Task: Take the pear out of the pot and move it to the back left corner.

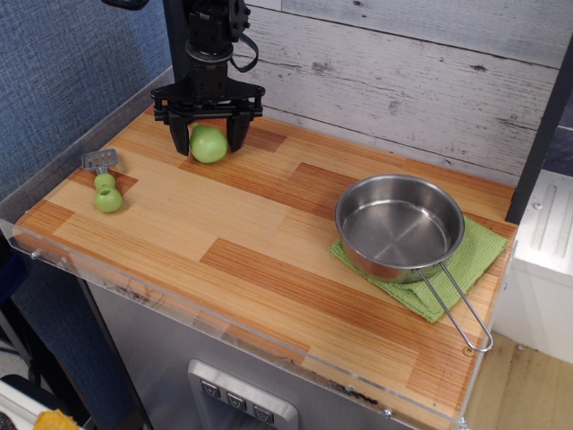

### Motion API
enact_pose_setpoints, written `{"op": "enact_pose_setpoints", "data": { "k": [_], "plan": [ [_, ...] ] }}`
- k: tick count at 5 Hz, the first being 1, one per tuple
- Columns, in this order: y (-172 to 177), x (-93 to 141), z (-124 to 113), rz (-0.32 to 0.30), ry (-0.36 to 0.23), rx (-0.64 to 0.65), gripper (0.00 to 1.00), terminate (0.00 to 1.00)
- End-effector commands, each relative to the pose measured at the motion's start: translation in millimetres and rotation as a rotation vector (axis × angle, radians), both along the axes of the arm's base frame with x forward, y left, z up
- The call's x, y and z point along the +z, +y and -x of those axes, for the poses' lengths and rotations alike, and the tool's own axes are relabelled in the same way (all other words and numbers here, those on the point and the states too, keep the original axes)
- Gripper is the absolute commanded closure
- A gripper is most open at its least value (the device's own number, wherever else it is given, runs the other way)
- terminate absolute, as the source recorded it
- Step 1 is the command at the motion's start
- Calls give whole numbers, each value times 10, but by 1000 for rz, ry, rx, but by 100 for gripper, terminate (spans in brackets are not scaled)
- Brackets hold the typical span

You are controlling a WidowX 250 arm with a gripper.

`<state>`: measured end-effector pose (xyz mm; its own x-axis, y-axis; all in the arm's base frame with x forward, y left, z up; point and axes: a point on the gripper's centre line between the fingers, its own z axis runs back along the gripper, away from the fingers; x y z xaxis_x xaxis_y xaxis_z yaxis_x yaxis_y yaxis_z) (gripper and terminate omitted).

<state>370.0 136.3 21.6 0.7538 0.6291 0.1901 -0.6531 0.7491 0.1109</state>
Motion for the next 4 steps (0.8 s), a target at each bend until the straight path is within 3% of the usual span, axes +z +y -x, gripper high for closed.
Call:
{"op": "enact_pose_setpoints", "data": {
  "k": [1,2,4],
  "plan": [
    [22,218,86,-30,-39,-12,0,0],
    [26,299,83,-35,-56,-11,0,0],
    [-64,889,157,-40,-181,19,0,0]
  ]
}}
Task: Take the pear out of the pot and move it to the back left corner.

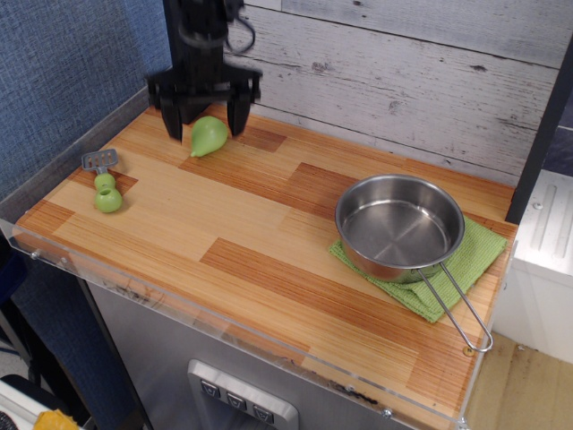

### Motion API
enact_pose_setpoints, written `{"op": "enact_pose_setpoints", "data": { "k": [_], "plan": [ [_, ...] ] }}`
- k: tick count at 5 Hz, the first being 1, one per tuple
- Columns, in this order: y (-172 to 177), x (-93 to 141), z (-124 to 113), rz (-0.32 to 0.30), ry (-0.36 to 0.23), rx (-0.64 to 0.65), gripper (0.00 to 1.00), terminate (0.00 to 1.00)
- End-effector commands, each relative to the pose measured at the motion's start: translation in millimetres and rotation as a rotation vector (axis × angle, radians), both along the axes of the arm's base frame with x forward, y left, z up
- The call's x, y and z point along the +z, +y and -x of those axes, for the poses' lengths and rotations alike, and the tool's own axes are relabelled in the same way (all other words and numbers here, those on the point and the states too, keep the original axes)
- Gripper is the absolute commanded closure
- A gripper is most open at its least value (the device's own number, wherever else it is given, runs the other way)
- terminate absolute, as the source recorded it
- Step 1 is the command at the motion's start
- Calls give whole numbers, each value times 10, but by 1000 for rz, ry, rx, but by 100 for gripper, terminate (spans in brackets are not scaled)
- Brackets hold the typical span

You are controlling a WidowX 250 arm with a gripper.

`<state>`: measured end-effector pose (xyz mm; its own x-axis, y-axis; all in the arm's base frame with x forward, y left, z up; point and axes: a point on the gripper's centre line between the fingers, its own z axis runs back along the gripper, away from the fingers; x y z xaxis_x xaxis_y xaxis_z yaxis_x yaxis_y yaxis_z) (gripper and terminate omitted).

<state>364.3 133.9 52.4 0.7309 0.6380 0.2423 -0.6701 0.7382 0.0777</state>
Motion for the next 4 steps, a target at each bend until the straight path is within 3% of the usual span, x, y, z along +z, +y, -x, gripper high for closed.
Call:
{"op": "enact_pose_setpoints", "data": {
  "k": [1,3,4],
  "plan": [
    [-128,791,171,-50,-156,6,0,0],
    [-197,997,293,-62,-250,-32,0,0],
    [-197,997,293,-62,-250,-32,0,100]
  ]
}}
